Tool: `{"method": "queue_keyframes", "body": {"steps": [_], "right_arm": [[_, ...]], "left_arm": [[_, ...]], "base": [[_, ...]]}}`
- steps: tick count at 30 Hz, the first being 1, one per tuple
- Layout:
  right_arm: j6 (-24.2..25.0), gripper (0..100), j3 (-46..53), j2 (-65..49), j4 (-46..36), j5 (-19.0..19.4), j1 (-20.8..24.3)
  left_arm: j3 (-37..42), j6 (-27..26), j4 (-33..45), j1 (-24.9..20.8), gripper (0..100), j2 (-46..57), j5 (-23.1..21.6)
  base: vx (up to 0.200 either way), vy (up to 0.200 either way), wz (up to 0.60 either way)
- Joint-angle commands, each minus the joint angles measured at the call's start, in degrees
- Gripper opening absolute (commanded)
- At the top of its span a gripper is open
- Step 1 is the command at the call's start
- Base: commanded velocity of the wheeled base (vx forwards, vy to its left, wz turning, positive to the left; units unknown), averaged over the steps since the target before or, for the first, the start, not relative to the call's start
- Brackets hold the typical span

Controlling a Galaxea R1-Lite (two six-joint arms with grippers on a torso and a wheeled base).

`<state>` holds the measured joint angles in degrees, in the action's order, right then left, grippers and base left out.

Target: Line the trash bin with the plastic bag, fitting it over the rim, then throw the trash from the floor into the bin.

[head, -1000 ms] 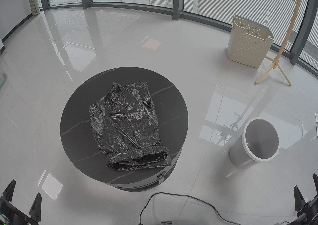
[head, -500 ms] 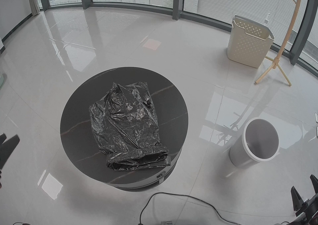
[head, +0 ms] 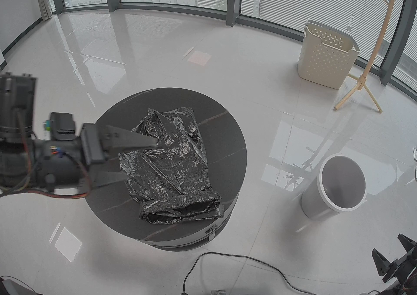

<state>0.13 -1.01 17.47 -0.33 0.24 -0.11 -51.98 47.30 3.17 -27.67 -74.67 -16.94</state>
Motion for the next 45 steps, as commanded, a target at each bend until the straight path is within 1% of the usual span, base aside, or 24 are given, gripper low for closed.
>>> {"method": "queue_keyframes", "body": {"steps": [1, 3, 5, 8, 14, 15, 17, 19, 22, 26, 29, 30, 31, 34, 36, 40, 45], "right_arm": [[0.04, 100, 1.01, 9.25, -0.02, 0.02, 0.11], [0.04, 100, 1.01, 10.04, -0.02, 0.02, 0.11], [0.04, 100, 1.01, 11.1, -0.02, 0.02, 0.11], [0.04, 100, 1.01, 12.06, -0.02, 0.02, 0.11], [0.04, 100, 1.01, 12.33, 0.07, 0.02, 0.11], [0.04, 100, 1.01, 12.41, -0.02, 0.02, 0.11], [0.04, 100, 1.01, 12.5, -0.02, 0.02, 0.11], [0.04, 100, 1.01, 12.5, -0.02, 0.02, 0.02], [-0.05, 100, 1.01, 12.33, -0.02, 0.02, 0.11], [-0.05, 100, 1.01, 12.94, -0.02, 0.02, -0.24], [-0.05, 100, 1.01, 12.85, -0.02, 0.02, -0.42], [0.04, 100, 1.01, 12.85, -0.02, 0.02, -0.42], [0.04, 100, 1.01, 12.77, -0.02, 0.02, -0.42], [-0.05, 100, 1.01, 12.94, -0.02, 0.02, -0.42], [0.04, 100, 1.01, 12.94, -0.02, 0.02, -0.51], [-0.05, 100, 1.01, 12.85, -0.02, 0.02, -0.51], [-0.05, 100, 1.01, 12.85, -0.02, 0.02, -0.68]], "left_arm": [[-7.96, 7.98, -2.47, -8.19, 100, -19.46, -1.95], [-9.19, 8.6, -0.71, -8.89, 100, -20.61, -2.39], [-10.42, 8.95, 3.25, -10.82, 100, -21.13, -2.92], [-11.39, 9.13, 7.9, -12.14, 100, -20.69, -2.83], [-14.2, 11.68, 17.31, -12.05, 100, -18.15, -2.48], [-14.38, 11.76, 20.74, -11.97, 100, -17.62, -2.39], [-13.67, 11.68, 22.49, -11.97, 100, -17.35, -2.13], [-12.88, 11.68, 22.49, -11.61, 100, -16.91, -1.6], [-12.27, 11.76, 21.0, -9.94, 100, -16.65, -1.25], [-8.49, 11.94, 13.0, -8.01, 100, -17.27, -1.07], [-4.53, 13.61, 5.44, -7.66, 100, -19.29, -0.11], [-4.27, 13.87, 4.83, -7.75, 100, -19.55, 0.07], [-2.78, 15.01, 2.1, -7.75, 100, -21.13, 1.12], [-0.58, 16.51, -1.85, -7.66, 100, -23.68, 1.74], [0.21, 17.3, -3.43, -7.31, 100, -24.12, 1.74], [0.13, 19.76, -4.05, -7.04, 100, -24.03, 1.74], [0.04, 20.02, -4.14, -6.6, 100, -21.84, 2.36]], "base": [[0.0, 0.0, 0.0], [0.0, 0.0, 0.0], [0.0, 0.0, 0.0], [0.0, 0.0, 0.0], [0.0, 0.0, 0.0], [0.0, 0.0, 0.0], [0.0, 0.0, 0.0], [0.0, 0.0, 0.0], [0.0, 0.0, 0.0], [0.0, 0.0, 0.0], [0.0, 0.0, 0.0], [0.0, 0.0, 0.0], [0.0, 0.0, 0.0], [0.0, 0.0, 0.0], [0.0, 0.0, 0.0], [0.0, 0.0, 0.0], [0.0, 0.0, 0.0]]}}
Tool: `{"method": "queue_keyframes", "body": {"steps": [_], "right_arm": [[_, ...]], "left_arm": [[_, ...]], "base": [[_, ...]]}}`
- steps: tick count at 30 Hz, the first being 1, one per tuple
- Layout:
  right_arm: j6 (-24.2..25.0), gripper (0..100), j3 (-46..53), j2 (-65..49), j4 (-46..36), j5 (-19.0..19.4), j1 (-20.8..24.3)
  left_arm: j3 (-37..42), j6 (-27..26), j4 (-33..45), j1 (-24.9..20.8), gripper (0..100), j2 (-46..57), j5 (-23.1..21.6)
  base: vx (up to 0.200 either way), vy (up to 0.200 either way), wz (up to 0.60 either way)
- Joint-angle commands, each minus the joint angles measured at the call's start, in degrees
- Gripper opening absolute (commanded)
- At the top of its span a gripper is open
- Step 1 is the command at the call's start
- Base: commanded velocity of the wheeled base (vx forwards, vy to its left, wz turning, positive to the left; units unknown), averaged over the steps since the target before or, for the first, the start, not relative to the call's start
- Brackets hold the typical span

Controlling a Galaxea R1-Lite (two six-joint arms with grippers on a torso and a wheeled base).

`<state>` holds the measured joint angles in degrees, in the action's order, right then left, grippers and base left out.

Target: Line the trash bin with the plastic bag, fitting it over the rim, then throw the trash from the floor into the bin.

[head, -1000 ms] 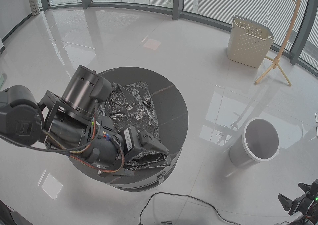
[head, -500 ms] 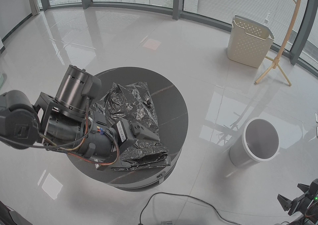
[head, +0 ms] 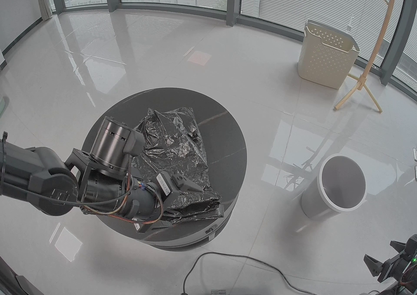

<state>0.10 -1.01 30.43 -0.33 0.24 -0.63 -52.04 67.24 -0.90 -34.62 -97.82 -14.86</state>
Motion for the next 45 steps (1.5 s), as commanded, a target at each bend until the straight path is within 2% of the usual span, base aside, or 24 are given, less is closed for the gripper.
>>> {"method": "queue_keyframes", "body": {"steps": [1, 6, 9, 13, 37, 45], "right_arm": [[0.08, 100, 1.01, -0.28, -0.02, 0.02, -0.86], [-0.01, 100, 1.01, -0.11, -0.02, 0.02, -1.65], [-0.01, 100, 1.01, 0.16, -0.02, 0.02, -1.74], [-0.01, 100, 1.01, 0.25, -0.02, 0.02, -2.0], [-0.19, 100, 1.01, 1.39, -0.02, 0.02, -2.27], [-0.1, 100, 1.01, 1.48, -0.02, 0.02, -2.18]], "left_arm": [[0.63, 0.08, -0.06, -0.53, 100, 3.16, 0.45], [1.33, 0.61, -0.06, -7.48, 100, 1.93, 0.53], [0.63, 1.84, -1.65, -8.71, 100, 0.0, 0.8], [1.5, 2.1, -4.28, -7.83, 100, -0.71, 2.03], [4.23, 2.37, -4.46, -4.4, 100, -1.06, 1.59], [3.35, 2.37, -4.11, 0.96, 100, -5.37, 2.56]], "base": [[0.0, 0.0, 0.0], [0.0, 0.0, 0.0], [0.0, 0.0, 0.0], [0.0, 0.0, 0.0], [0.0, 0.0, 0.0], [0.0, 0.0, 0.0]]}}
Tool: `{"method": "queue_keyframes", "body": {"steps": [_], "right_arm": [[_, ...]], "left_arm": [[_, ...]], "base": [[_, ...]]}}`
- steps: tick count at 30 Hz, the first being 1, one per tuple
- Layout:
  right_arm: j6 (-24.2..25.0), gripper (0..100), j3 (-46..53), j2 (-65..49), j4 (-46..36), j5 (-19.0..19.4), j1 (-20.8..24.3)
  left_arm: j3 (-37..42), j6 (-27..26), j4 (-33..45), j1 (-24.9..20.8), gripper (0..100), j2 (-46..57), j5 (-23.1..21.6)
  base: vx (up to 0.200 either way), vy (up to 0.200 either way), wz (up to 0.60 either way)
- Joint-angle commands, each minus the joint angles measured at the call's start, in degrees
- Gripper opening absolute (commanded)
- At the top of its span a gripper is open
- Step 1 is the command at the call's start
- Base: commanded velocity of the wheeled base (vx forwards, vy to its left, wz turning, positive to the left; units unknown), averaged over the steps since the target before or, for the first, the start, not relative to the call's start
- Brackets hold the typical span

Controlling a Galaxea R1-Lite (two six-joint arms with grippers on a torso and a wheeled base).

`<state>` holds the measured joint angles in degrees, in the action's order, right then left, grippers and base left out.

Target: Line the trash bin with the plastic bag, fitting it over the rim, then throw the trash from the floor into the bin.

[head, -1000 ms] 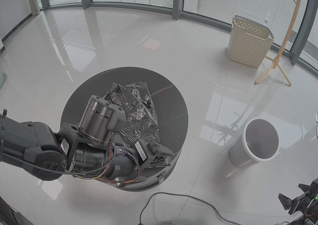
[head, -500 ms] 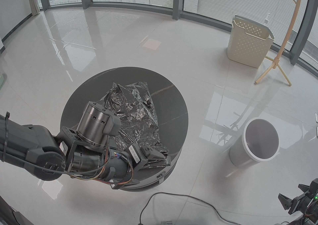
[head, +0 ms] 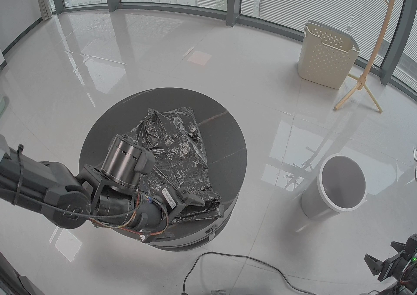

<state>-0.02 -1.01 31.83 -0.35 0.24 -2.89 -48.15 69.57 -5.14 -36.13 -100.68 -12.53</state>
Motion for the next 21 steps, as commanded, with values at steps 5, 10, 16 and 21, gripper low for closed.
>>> {"method": "queue_keyframes", "body": {"steps": [5, 10, 16, 21], "right_arm": [[-0.06, 100, 1.01, 0.25, 0.0, 0.02, 0.16], [-0.06, 100, 1.01, 0.25, 0.0, 0.02, 0.08], [-0.06, 100, 1.01, 0.25, 0.0, 0.02, 0.08], [-0.06, 100, 1.01, 0.07, 0.0, 0.02, 0.08]], "left_arm": [[-1.33, -0.05, 0.05, 3.26, 100, -3.2, 1.11], [-1.94, -0.05, -0.13, 2.73, 100, -3.47, 1.02], [-3.88, -0.31, -0.13, 2.91, 100, -6.46, 1.11], [-4.14, -0.58, -0.22, 3.26, 100, -8.21, 1.19]], "base": [[0.0, 0.0, 0.0], [0.0, 0.0, 0.0], [0.0, 0.0, 0.0], [0.0, 0.0, 0.0]]}}
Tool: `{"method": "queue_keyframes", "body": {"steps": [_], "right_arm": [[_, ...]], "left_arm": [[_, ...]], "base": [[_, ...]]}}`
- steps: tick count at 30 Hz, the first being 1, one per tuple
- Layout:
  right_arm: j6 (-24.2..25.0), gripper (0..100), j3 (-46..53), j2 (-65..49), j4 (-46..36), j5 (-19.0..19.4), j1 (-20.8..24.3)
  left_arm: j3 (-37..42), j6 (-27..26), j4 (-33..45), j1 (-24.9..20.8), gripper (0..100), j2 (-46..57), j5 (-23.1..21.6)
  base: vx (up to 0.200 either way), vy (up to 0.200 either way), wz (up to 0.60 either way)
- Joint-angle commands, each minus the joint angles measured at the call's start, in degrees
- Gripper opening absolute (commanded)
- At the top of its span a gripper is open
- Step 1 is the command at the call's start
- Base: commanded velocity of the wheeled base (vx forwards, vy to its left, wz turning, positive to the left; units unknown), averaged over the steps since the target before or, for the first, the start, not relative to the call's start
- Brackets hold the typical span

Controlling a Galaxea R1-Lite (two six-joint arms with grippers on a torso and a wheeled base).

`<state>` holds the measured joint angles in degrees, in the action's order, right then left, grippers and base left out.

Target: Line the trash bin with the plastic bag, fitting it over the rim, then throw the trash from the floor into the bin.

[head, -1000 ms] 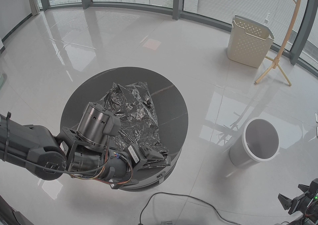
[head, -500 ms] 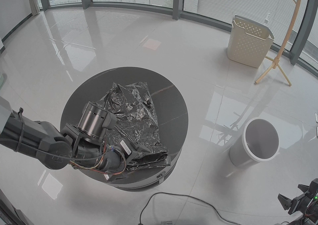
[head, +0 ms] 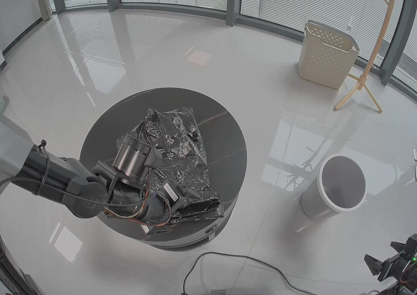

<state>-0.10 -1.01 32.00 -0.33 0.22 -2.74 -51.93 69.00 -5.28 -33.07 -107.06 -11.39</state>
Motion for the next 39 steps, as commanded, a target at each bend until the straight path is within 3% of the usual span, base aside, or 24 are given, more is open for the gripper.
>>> {"method": "queue_keyframes", "body": {"steps": [1, 10, 19, 30, 39], "right_arm": [[0.01, 100, 1.01, -0.18, -0.02, 0.04, -0.07], [0.01, 100, 1.01, -0.45, -0.02, 0.04, -0.07], [0.01, 100, 1.01, -0.54, -0.02, 0.04, -0.07], [0.01, 100, 1.01, -0.71, -0.02, 0.04, 0.02], [0.01, 100, 1.01, -0.62, -0.02, 0.04, 0.11]], "left_arm": [[-0.54, -0.09, -0.08, 0.29, 100, -2.45, 0.14], [-1.68, -0.44, -0.08, 1.43, 100, -2.72, 0.31], [-1.59, -2.73, -0.08, 1.43, 100, -4.04, 4.97], [-1.42, -3.26, -1.05, 2.14, 100, -4.48, 5.32], [-0.98, -5.98, -4.3, 2.22, 100, -7.64, 11.3]], "base": [[0.0, 0.0, 0.0], [0.0, 0.0, 0.0], [0.0, 0.0, 0.0], [0.0, 0.0, 0.0], [0.0, 0.0, 0.0]]}}
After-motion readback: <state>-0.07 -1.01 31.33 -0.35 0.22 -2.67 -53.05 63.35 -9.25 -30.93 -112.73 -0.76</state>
